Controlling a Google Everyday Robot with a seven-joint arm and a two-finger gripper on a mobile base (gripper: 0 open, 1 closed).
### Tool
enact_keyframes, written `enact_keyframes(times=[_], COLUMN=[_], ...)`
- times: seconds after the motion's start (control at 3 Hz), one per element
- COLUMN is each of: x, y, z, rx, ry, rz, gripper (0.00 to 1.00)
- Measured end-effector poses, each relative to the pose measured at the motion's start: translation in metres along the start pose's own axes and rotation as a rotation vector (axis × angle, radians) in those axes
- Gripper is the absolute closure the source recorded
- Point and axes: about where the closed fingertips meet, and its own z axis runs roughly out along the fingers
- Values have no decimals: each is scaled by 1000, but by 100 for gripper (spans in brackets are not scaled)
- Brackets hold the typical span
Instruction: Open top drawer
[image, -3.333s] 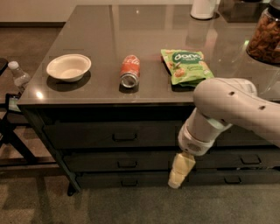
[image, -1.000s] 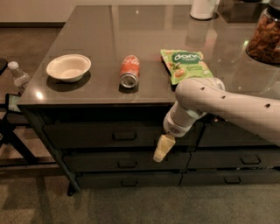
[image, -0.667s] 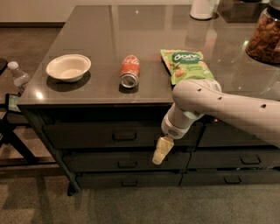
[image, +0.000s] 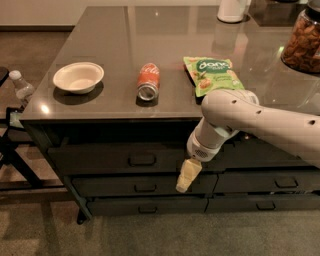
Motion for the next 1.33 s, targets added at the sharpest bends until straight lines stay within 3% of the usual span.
enact_keyframes(times=[0.67,1.0,1.33], x=[-22,-11,-13], y=[-17,-3,-12], z=[-14,-24,-14], rx=[28,33,37], ry=[-43,-57,-42], rz=[-8,24,15], gripper=[0,0,0])
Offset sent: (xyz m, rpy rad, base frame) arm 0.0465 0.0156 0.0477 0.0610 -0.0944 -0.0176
